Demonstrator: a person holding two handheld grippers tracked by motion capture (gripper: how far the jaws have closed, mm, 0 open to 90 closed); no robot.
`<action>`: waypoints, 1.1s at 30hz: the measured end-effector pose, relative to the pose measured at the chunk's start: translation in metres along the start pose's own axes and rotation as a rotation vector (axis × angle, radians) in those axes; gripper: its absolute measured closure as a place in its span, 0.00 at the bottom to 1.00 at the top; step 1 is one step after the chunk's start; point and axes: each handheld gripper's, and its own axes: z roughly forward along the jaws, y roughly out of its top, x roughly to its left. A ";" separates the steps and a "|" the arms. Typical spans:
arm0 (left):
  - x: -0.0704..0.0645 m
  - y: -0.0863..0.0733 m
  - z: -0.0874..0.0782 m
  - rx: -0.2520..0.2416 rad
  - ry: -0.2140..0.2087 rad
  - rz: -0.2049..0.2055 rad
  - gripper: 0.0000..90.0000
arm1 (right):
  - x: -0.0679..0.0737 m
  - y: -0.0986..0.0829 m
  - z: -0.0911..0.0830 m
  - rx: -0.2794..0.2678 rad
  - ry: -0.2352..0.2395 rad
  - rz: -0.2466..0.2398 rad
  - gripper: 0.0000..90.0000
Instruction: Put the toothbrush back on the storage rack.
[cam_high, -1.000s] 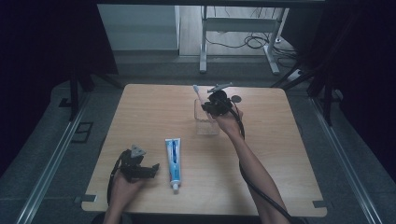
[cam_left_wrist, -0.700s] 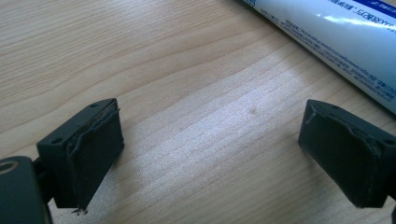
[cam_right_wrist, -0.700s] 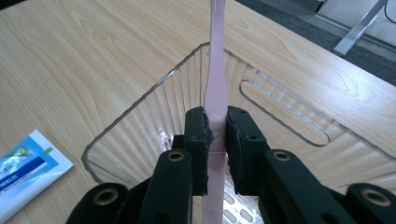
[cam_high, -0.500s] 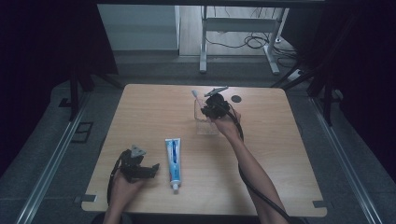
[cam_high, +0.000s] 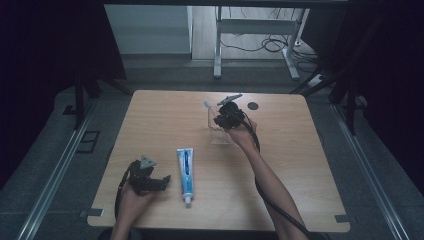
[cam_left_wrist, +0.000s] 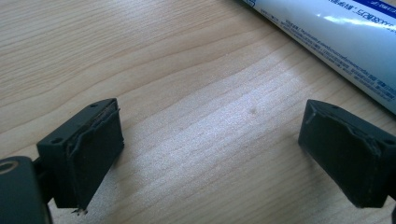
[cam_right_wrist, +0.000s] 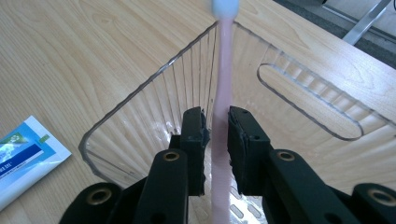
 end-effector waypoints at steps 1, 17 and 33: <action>0.000 0.000 0.000 0.001 0.000 0.000 0.07 | 0.000 0.000 -0.001 -0.002 -0.001 0.000 0.84; 0.000 0.000 0.000 0.000 0.000 -0.002 0.07 | 0.001 0.003 -0.020 -0.046 0.031 -0.024 0.67; 0.000 0.000 0.000 -0.001 0.000 -0.002 0.07 | -0.002 -0.008 -0.042 -0.054 0.051 -0.020 0.50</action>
